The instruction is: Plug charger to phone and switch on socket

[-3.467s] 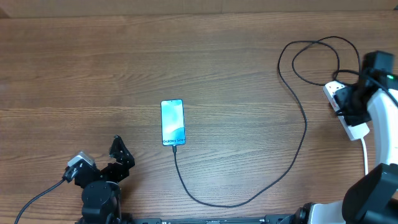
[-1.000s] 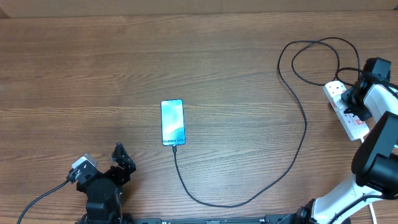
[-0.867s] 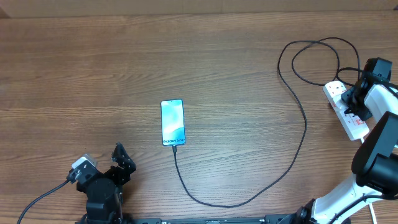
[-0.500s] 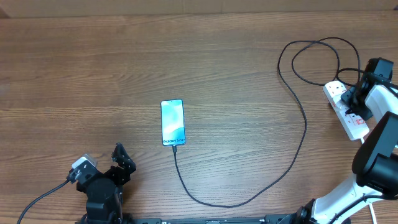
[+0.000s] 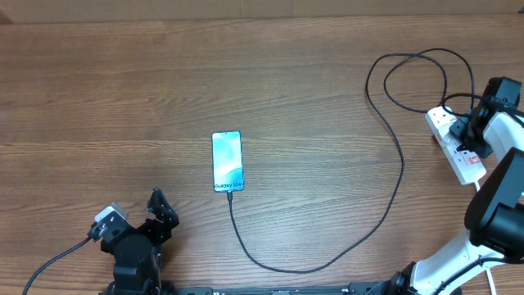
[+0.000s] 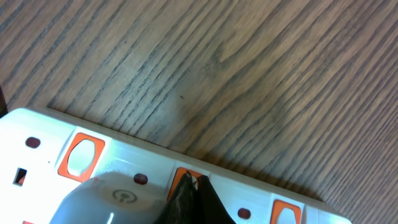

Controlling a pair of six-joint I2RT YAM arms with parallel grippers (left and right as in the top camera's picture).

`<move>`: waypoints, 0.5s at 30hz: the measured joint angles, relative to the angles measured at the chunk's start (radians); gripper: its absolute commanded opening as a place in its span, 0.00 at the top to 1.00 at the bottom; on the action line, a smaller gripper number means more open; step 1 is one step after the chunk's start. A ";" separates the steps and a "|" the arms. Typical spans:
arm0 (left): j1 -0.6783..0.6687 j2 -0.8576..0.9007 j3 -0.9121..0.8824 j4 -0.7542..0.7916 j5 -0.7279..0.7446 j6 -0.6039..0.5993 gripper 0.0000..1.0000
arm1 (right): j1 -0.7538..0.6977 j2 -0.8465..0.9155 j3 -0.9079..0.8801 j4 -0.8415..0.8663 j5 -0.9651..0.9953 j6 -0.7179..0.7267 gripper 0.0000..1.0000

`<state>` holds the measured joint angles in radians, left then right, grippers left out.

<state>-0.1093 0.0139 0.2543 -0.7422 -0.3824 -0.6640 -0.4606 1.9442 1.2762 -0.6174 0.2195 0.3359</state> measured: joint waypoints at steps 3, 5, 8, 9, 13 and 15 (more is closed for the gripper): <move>0.000 0.000 0.000 0.000 0.000 0.000 0.00 | -0.001 -0.002 0.002 -0.008 -0.009 0.000 0.96; 0.000 0.000 0.000 0.000 0.000 0.000 0.00 | -0.003 -0.004 0.002 -0.014 -0.021 0.000 0.96; 0.000 0.000 0.000 -0.002 0.000 0.000 0.01 | -0.003 -0.005 0.004 -0.027 -0.030 0.000 0.96; 0.000 0.000 0.000 -0.002 0.000 0.000 0.01 | -0.004 -0.005 0.004 -0.027 -0.029 0.001 0.96; 0.000 0.000 0.000 -0.002 0.000 0.000 0.00 | -0.003 -0.005 0.005 -0.034 -0.031 0.000 0.96; 0.000 0.000 0.000 -0.002 0.000 0.000 0.00 | -0.003 -0.006 0.007 -0.045 -0.034 0.001 0.96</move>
<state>-0.1093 0.0139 0.2543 -0.7444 -0.3824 -0.6640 -0.4641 1.9385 1.2835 -0.6628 0.1860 0.3367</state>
